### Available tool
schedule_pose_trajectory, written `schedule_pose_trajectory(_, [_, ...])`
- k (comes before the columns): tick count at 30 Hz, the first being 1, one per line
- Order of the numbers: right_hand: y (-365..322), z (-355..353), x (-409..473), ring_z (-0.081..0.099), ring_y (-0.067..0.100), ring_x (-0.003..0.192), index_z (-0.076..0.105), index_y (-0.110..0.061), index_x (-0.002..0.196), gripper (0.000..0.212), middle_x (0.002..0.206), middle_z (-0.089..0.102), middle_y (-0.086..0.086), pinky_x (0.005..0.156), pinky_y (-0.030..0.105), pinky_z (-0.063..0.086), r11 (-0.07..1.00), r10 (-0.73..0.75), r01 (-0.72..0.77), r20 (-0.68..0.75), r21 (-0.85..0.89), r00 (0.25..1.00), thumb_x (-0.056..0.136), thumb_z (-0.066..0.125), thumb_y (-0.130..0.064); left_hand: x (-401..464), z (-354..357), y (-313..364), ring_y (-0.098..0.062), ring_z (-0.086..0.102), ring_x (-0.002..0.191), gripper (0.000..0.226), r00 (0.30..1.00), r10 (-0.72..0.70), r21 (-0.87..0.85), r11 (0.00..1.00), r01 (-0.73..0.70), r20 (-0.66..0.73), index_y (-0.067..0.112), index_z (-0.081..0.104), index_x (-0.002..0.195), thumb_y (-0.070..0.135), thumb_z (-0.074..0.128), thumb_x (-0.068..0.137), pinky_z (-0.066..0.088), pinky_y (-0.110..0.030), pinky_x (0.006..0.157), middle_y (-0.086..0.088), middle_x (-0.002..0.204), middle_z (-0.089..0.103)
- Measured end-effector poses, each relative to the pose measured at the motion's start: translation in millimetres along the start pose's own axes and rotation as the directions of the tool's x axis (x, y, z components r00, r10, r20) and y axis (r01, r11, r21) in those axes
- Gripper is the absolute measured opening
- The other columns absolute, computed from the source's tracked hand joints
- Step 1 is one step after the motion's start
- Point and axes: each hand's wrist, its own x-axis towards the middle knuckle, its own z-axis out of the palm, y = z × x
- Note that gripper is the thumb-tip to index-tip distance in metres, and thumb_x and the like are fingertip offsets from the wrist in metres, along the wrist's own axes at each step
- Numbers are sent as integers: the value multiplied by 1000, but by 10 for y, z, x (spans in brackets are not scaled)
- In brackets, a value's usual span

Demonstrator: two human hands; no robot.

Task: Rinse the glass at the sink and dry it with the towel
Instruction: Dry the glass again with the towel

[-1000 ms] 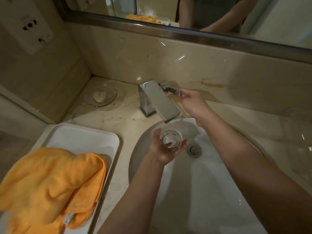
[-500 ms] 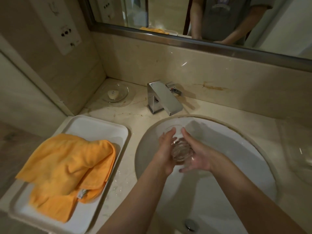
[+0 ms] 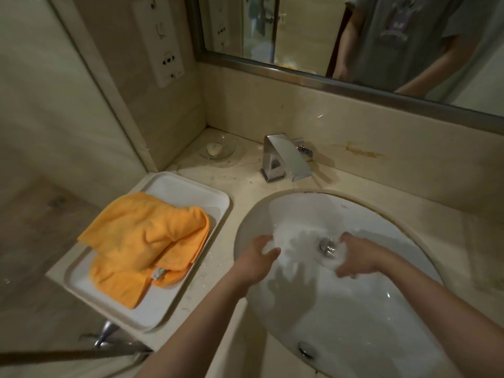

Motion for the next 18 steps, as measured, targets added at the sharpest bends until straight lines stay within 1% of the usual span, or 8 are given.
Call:
schedule_pose_trajectory(2, [77,-66,28,63,15,65,39,-22,122,73,69,66,-3,59,24,46,965,35,-27,24,-260,999,61,78,-30,-49,18,-76,-18,37,134,31,999,33,270,963,-20,-42,23,60,123,28,42,98,28,-34,110,4,148,38])
schedule_pose_trajectory(4, [97,-139,43,60,15,61,40,-26,120,72,71,67,-1,54,22,42,950,74,-39,104,-311,992,60,78,-32,-117,46,-114,-16,41,131,32,995,54,399,917,-18,-80,25,59,123,24,37,100,27,-36,108,7,145,43])
schedule_pose_trajectory(9, [-103,-77,-34,62,13,70,33,-18,132,74,96,62,-3,62,23,52,791,198,-78,133,-607,971,72,74,-30,-317,112,-188,-15,33,136,40,980,115,456,890,-30,-161,24,45,134,14,38,96,16,-38,110,5,147,38])
schedule_pose_trajectory(12, [-193,-13,-8,64,18,97,36,-14,129,71,110,61,-2,86,32,51,609,149,-95,-5,-788,989,71,72,-33,-429,71,-274,-15,27,138,35,963,144,499,867,-12,-226,24,52,128,16,41,96,16,-40,110,4,148,36])
schedule_pose_trajectory(14, [-238,-12,64,69,13,78,41,-14,123,66,84,70,-3,68,26,55,772,100,-33,70,-635,993,69,75,-32,-507,4,-381,-17,34,136,30,932,212,475,878,-49,-296,21,59,121,17,44,95,21,-40,109,2,145,42])
schedule_pose_trajectory(15, [-264,-3,69,67,11,64,46,-17,115,56,65,69,-7,56,22,50,874,56,4,109,-487,992,69,75,-32,-547,-57,-430,-20,41,132,29,900,273,437,893,-105,-341,18,64,116,18,46,94,27,-40,108,-1,140,48])
schedule_pose_trajectory(16, [-288,18,69,64,11,58,50,-21,110,49,57,67,-9,53,19,42,936,7,36,123,-351,992,70,75,-34,-594,-136,-465,-23,50,124,28,861,331,396,902,-169,-385,15,67,110,18,47,91,35,-40,105,-5,132,56])
schedule_pose_trajectory(18, [-328,107,35,64,12,62,49,-25,107,47,73,71,-4,57,22,36,986,-126,135,95,-96,987,70,76,-34,-672,-353,-551,-29,62,106,31,780,403,355,901,-248,-478,8,70,102,17,46,85,44,-33,93,-11,113,66])
